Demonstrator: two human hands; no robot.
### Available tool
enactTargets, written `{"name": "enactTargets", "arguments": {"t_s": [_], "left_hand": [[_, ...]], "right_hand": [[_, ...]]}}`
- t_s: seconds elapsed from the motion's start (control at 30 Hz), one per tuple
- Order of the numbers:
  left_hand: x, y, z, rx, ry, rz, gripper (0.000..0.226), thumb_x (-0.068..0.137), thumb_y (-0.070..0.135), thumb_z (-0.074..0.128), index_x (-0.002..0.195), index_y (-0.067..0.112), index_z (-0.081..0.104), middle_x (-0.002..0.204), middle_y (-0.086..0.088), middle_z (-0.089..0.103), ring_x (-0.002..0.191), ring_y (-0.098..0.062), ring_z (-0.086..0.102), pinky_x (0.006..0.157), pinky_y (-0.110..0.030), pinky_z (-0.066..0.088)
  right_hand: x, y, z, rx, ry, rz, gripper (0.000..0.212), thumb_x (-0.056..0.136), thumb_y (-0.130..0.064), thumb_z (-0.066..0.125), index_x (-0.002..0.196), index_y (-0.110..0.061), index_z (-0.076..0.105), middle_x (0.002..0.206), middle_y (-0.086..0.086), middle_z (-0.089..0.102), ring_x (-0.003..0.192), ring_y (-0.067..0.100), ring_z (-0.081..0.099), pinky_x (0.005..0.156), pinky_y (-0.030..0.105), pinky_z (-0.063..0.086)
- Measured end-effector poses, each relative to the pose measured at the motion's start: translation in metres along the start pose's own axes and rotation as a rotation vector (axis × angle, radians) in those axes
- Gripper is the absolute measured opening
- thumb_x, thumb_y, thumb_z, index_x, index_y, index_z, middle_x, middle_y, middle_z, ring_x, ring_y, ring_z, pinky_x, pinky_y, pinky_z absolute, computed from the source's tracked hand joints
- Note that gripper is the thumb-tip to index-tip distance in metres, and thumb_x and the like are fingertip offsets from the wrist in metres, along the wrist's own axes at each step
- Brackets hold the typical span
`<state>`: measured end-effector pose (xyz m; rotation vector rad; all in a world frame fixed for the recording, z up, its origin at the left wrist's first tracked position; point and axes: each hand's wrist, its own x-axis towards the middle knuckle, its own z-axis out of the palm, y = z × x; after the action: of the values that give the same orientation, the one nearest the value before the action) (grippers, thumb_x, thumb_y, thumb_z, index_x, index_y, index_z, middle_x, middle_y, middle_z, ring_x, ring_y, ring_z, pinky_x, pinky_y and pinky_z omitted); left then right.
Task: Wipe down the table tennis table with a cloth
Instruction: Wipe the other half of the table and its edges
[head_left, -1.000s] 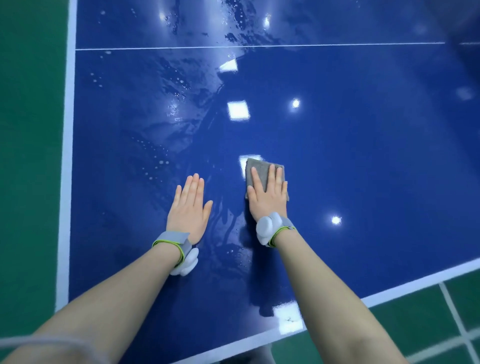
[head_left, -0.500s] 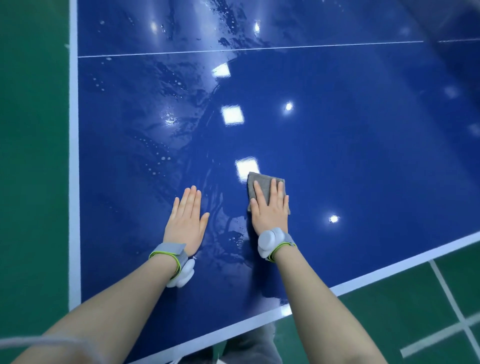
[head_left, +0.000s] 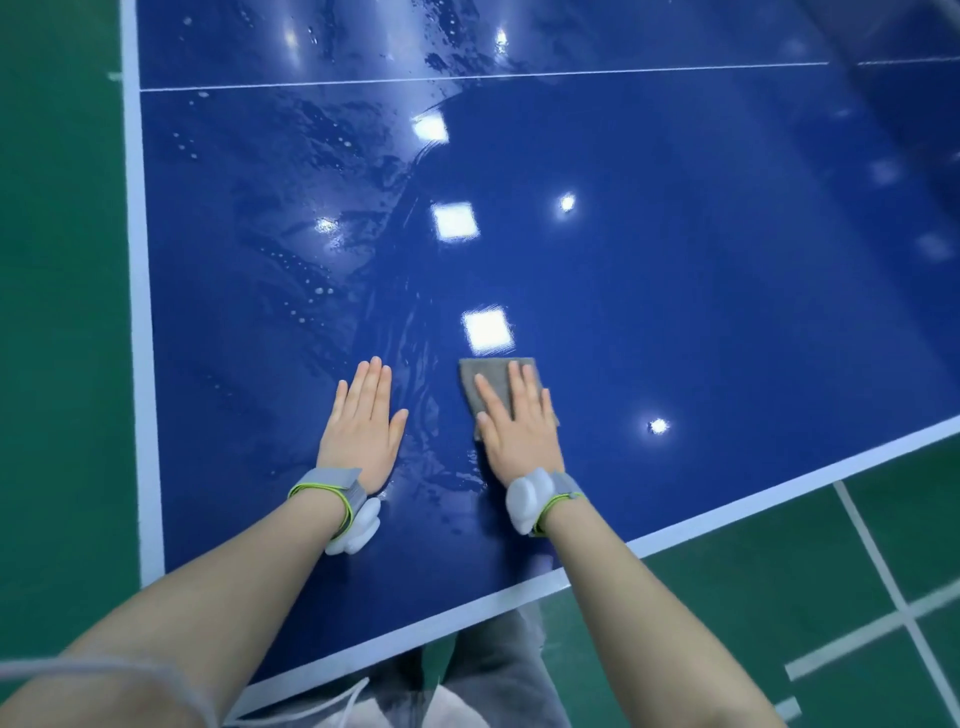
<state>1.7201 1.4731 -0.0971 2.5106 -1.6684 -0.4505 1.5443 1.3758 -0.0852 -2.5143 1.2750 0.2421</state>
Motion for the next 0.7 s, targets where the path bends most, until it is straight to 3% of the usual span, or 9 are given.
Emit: {"name": "enactTargets", "arguments": {"t_s": [0.07, 0.2, 0.27, 0.33, 0.37, 0.5, 0.63, 0.7], "left_hand": [[-0.005, -0.001, 0.001, 0.012, -0.004, -0.002, 0.074, 0.085, 0.048, -0.008, 0.146, 0.006, -0.003, 0.156, -0.004, -0.007, 0.142, -0.012, -0.013, 0.111, -0.027, -0.018], [-0.017, -0.005, 0.004, 0.016, -0.006, 0.008, 0.082, 0.077, 0.050, -0.018, 0.146, 0.006, -0.005, 0.153, 0.000, -0.013, 0.136, -0.007, -0.020, 0.111, -0.027, -0.018], [-0.020, -0.005, 0.004, 0.011, 0.003, 0.006, 0.076, 0.084, 0.050, -0.013, 0.146, 0.006, -0.005, 0.151, 0.001, -0.016, 0.138, -0.008, -0.018, 0.112, -0.028, -0.017], [-0.023, -0.003, 0.002, 0.018, -0.003, -0.005, 0.062, 0.097, 0.044, 0.003, 0.146, 0.006, -0.004, 0.154, -0.001, -0.013, 0.141, -0.012, -0.015, 0.112, -0.029, -0.016], [-0.025, -0.003, 0.001, 0.019, -0.007, -0.010, 0.059, 0.100, 0.040, 0.009, 0.146, 0.005, -0.004, 0.155, -0.003, -0.010, 0.143, -0.014, -0.013, 0.112, -0.029, -0.016], [-0.031, -0.003, 0.000, 0.032, -0.008, -0.009, 0.057, 0.101, 0.034, 0.017, 0.146, 0.005, -0.004, 0.156, -0.005, -0.009, 0.143, -0.016, -0.012, 0.112, -0.029, -0.016], [-0.033, -0.004, 0.000, 0.021, -0.002, -0.006, 0.057, 0.101, 0.032, 0.020, 0.146, 0.005, -0.002, 0.156, -0.005, -0.007, 0.144, -0.017, -0.011, 0.111, -0.029, -0.016], [-0.036, -0.006, 0.000, 0.027, -0.012, -0.006, 0.057, 0.101, 0.032, 0.019, 0.147, 0.005, -0.002, 0.156, -0.005, -0.007, 0.144, -0.017, -0.010, 0.112, -0.029, -0.015]], "right_hand": [[-0.002, 0.012, -0.002, 0.064, 0.039, 0.114, 0.080, 0.077, -0.051, -0.013, 0.151, -0.033, 0.012, 0.160, 0.007, -0.004, 0.146, 0.023, -0.012, 0.115, 0.037, -0.011], [-0.009, -0.005, 0.001, 0.063, 0.019, 0.197, 0.081, 0.076, -0.049, -0.016, 0.151, -0.031, 0.007, 0.159, 0.010, -0.007, 0.146, 0.028, -0.012, 0.115, 0.041, -0.010], [-0.015, -0.025, 0.008, 0.002, 0.031, 0.175, 0.072, 0.085, -0.046, -0.001, 0.149, -0.027, 0.024, 0.157, 0.016, 0.013, 0.146, 0.034, 0.008, 0.116, 0.049, 0.009], [-0.025, -0.043, 0.017, -0.027, 0.052, 0.100, 0.057, 0.091, -0.040, 0.022, 0.138, -0.024, 0.049, 0.145, 0.018, 0.042, 0.136, 0.036, 0.036, 0.104, 0.054, 0.035], [-0.031, -0.049, 0.021, -0.022, 0.040, 0.062, 0.052, 0.091, -0.039, 0.027, 0.134, -0.024, 0.054, 0.141, 0.016, 0.047, 0.134, 0.035, 0.038, 0.100, 0.055, 0.038], [-0.052, -0.035, 0.034, -0.058, 0.106, -0.153, 0.047, 0.100, -0.038, 0.021, 0.137, -0.028, 0.047, 0.144, 0.014, 0.045, 0.136, 0.029, 0.027, 0.110, 0.048, 0.029], [-0.054, 0.004, 0.026, -0.030, 0.134, 0.022, 0.059, 0.096, -0.045, 0.009, 0.144, -0.027, 0.039, 0.152, 0.014, 0.030, 0.143, 0.031, 0.021, 0.115, 0.049, 0.022], [-0.057, 0.010, 0.021, 0.040, 0.056, 0.121, 0.072, 0.085, -0.050, -0.003, 0.149, -0.031, 0.022, 0.159, 0.009, 0.007, 0.147, 0.026, 0.000, 0.118, 0.042, 0.001]]}}
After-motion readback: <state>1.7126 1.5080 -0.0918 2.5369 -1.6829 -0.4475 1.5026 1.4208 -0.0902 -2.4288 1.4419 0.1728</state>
